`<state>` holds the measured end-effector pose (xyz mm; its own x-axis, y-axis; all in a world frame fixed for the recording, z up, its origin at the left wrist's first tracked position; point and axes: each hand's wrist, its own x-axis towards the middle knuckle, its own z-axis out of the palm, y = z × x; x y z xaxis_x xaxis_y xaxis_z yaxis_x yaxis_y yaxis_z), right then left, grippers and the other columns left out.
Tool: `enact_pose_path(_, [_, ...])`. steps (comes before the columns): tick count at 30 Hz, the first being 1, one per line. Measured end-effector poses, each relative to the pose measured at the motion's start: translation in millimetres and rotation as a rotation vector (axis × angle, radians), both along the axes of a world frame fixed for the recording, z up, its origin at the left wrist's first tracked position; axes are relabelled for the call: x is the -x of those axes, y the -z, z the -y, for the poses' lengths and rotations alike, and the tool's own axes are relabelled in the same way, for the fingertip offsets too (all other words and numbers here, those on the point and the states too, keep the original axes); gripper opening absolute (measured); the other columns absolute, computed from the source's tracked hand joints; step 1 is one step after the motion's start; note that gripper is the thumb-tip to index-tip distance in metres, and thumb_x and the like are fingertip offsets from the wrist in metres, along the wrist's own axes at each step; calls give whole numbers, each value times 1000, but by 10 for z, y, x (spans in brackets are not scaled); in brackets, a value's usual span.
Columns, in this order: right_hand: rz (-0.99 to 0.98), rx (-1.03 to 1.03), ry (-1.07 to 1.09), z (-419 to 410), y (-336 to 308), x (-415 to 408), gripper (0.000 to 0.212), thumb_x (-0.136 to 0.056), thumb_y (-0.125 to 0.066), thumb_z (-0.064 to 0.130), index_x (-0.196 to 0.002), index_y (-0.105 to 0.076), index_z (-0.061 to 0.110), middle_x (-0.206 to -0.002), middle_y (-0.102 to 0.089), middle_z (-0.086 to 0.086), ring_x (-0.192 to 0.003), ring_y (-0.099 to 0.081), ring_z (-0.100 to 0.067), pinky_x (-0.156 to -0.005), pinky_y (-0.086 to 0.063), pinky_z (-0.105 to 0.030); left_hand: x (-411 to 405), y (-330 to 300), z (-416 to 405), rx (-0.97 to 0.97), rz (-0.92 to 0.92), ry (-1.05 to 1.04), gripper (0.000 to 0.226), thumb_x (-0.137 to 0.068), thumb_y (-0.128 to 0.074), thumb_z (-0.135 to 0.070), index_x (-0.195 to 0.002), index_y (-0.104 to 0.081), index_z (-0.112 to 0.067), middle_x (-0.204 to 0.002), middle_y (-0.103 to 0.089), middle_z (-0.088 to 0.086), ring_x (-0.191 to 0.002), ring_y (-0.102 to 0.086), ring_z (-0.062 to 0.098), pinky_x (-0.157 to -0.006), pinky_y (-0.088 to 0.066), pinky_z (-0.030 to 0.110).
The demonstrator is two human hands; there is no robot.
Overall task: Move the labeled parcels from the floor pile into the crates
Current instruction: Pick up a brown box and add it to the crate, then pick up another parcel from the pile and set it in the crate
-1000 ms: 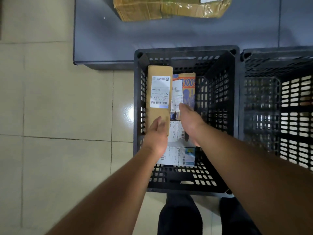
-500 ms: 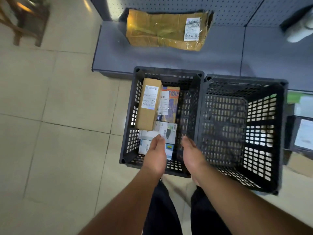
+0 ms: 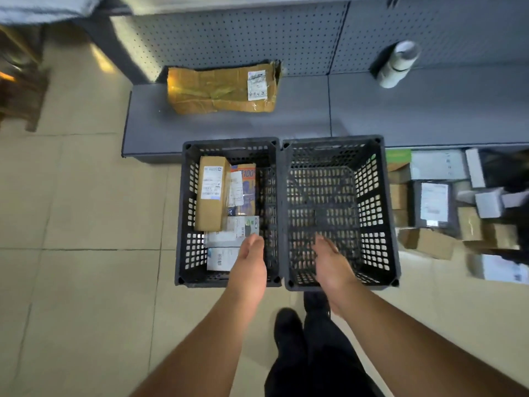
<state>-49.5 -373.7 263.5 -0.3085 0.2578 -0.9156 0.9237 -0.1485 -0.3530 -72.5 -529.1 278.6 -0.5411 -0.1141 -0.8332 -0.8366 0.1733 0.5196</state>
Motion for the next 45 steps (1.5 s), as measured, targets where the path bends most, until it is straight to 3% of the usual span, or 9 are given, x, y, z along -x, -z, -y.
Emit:
enact_pose_path(3, [-15, 1, 104, -149, -137, -180, 41, -102, -35, 58, -135, -53, 44, -140, -58, -2, -122, -56, -31, -110, -38, -51, -81, -98, -124, -4, -31, 56, 59, -91, -40, -64, -146, -47, -43, -149, -50, -15, -136, -49, 14, -118, -36, 47])
enact_pose_path(7, [-26, 0, 193, -434, -220, -398, 54, -100, -35, 62, -144, -50, 35, -148, -53, 1, -134, -50, -31, -115, -35, -54, -181, -136, -344, 13, -12, 116, 56, -98, -40, -62, -149, -43, -41, -152, -47, -13, -138, -47, 16, -118, -36, 48])
enact_pose_path(12, [-8, 20, 293, -1003, -223, -689, 64, -96, -30, 71, -151, -39, 40, -153, -47, 6, -138, -46, -31, -116, -33, -54, -314, -107, -882, -12, -9, 260, 66, -92, -44, -64, -153, -39, -38, -155, -44, -13, -141, -44, 17, -119, -33, 50])
enact_pose_path(20, [-102, -24, 491, -2257, -102, -1383, 53, -106, -25, 51, -154, -35, 33, -158, -40, 8, -143, -39, -23, -119, -32, -49, -693, -15, -2304, -21, 7, 395, 44, -101, -49, -50, -144, -48, -42, -149, -51, -5, -138, -48, 22, -117, -37, 51])
enact_pose_path(27, [-90, -78, 623, -3394, -148, -2194, 53, -104, -27, 51, -152, -39, 32, -155, -43, 7, -140, -43, -23, -116, -36, -51, -1207, -214, -3702, -22, -14, 621, 61, -85, -46, -66, -143, -44, -48, -143, -54, -8, -126, -53, 16, -112, -43, 50])
enact_pose_path(31, [-94, -139, 654, -3989, -132, -2560, 53, -105, -26, 45, -152, -41, 26, -155, -44, 5, -141, -42, -23, -117, -36, -50, -1506, -186, -4359, -44, 3, 692, 69, -79, -44, -69, -145, -42, -48, -148, -52, -6, -134, -51, 20, -113, -43, 50])
enact_pose_path(38, [-50, -144, 815, -4645, -39, -2896, 56, -104, -25, 49, -153, -39, 26, -156, -43, 4, -142, -41, -25, -117, -35, -52, -1843, -103, -5084, -22, 27, 821, 70, -73, -39, -75, -140, -42, -53, -146, -52, -10, -130, -52, 18, -111, -42, 53])
enact_pose_path(45, [17, -95, 983, -5065, 143, -2955, 57, -104, -26, 51, -154, -37, 25, -158, -40, 3, -143, -38, -27, -119, -31, -53, -1834, 78, -5712, -33, 56, 918, 76, -76, -40, -69, -148, -42, -44, -147, -53, -6, -134, -51, 16, -113, -42, 49])
